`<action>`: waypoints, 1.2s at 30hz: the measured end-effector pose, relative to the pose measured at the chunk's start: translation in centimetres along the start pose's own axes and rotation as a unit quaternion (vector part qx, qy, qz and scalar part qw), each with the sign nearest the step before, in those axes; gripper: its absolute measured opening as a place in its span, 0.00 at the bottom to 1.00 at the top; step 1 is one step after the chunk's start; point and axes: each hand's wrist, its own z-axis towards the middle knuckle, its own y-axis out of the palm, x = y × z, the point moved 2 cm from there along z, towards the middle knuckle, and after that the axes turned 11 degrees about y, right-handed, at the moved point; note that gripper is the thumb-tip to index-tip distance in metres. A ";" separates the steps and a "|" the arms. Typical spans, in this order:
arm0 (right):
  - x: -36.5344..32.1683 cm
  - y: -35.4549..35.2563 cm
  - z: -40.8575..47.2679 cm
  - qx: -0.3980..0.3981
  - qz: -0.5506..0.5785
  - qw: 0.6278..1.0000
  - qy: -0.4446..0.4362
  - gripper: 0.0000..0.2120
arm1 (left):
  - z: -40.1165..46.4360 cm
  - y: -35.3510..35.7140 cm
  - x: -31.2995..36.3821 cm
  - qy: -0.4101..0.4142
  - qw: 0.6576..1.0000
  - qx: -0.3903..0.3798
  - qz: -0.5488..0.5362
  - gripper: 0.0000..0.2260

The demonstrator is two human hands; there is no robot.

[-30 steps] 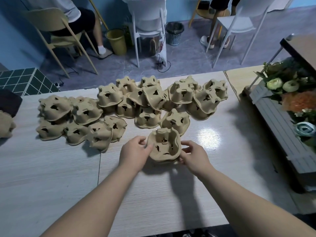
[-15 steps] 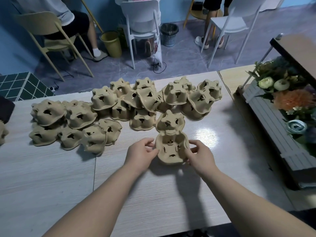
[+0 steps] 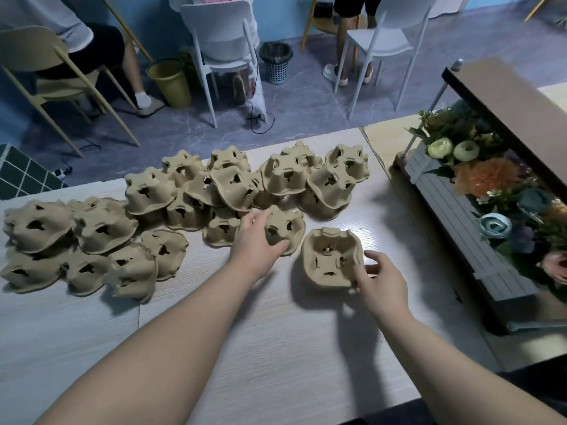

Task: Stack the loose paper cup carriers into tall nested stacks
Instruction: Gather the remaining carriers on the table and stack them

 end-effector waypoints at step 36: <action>-0.5 -0.5 2.0 -0.025 0.004 0.999 -0.020 0.13 | -1.8 0.1 -1.6 -0.248 0.925 0.075 -0.279 0.11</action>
